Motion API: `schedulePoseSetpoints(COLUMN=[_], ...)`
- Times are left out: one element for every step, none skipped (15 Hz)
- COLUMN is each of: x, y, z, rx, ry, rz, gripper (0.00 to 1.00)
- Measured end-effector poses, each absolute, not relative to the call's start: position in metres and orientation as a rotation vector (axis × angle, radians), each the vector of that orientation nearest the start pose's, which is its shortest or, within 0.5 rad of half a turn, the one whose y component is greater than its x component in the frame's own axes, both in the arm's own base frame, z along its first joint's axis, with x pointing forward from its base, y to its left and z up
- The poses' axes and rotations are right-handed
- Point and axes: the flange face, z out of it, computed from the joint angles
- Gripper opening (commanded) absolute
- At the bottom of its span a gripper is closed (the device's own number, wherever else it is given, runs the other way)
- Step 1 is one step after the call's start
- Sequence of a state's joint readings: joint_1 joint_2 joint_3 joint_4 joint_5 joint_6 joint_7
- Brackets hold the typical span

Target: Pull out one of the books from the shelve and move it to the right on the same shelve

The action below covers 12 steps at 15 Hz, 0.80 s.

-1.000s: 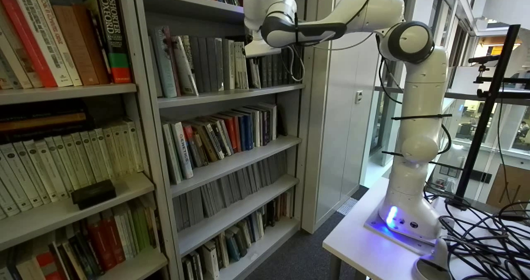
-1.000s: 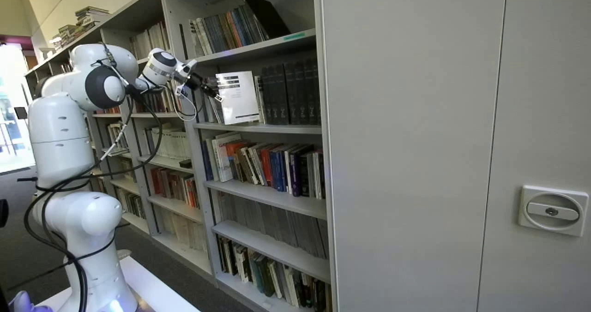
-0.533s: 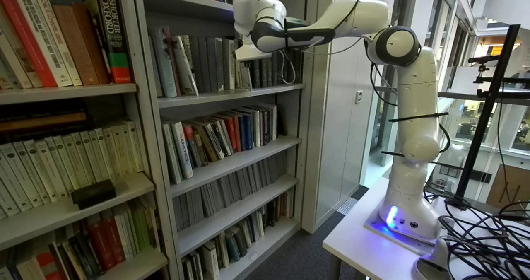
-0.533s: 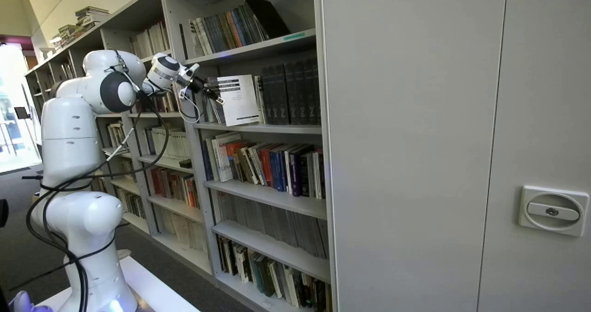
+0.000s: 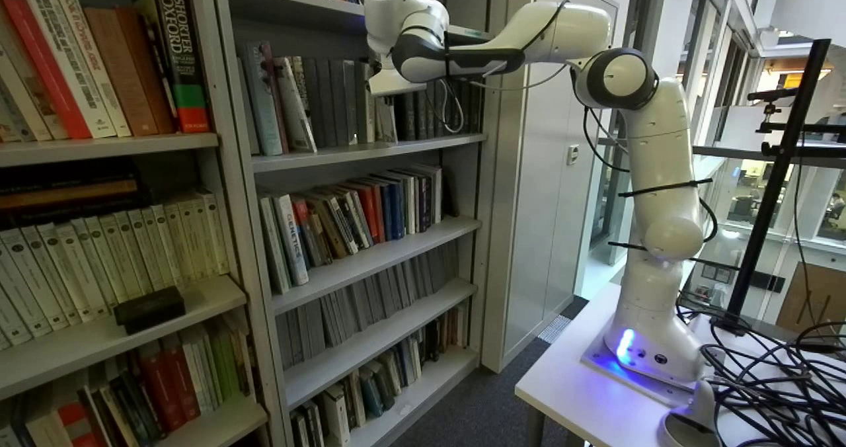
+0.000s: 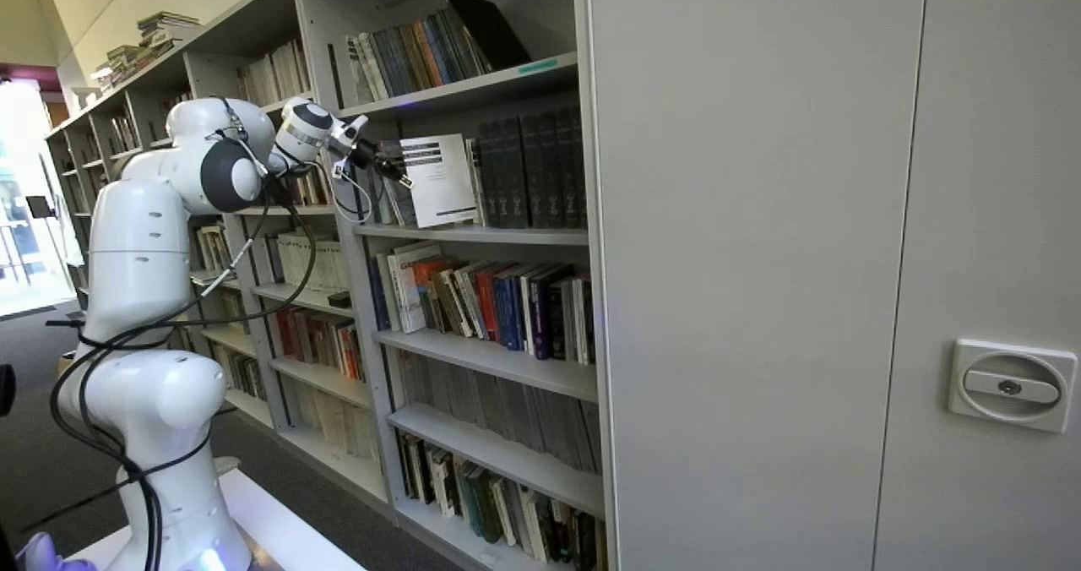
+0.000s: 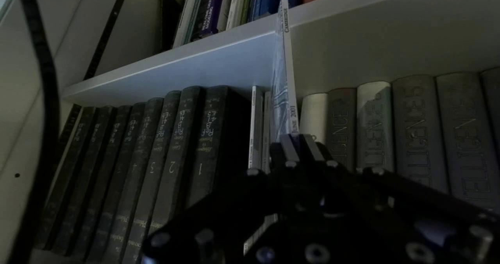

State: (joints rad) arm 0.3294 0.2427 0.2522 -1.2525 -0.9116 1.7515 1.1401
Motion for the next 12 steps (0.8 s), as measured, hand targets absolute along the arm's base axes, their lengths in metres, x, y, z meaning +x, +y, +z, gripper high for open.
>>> schedulePoseSetpoints(x=[0.5867,0.5865,0.5862,0.5858,0.5856,0.5855,0.5854,0.5854,0.5855,0.5856,0.5857,0.5857], y=[0.2684,0.2665,0.2648,0.263,0.2618,0.261,0.2605,0.2606,0.2607,0.2607,0.2607,0.2607], z=[0.6848,0.6847,0.6842,0.6837,0.6831,0.6823,0.6816,0.6811,0.6808,0.6805,0.6805,0.6805], rx=[-3.118,-3.131,-3.143,-3.156,-3.164,-3.171,-3.175,-3.176,-3.177,-3.177,-3.177,-3.178], ry=[0.851,0.864,0.875,0.889,0.897,0.905,0.91,0.911,0.91,0.91,0.91,0.91], rz=[-1.38,-1.37,-1.36,-1.35,-1.342,-1.336,-1.33,-1.325,-1.324,-1.323,-1.323,-1.323], gripper=[0.02,0.02,0.02,0.02,0.02,0.02,0.07,0.07,0.07,0.07,0.07,0.07])
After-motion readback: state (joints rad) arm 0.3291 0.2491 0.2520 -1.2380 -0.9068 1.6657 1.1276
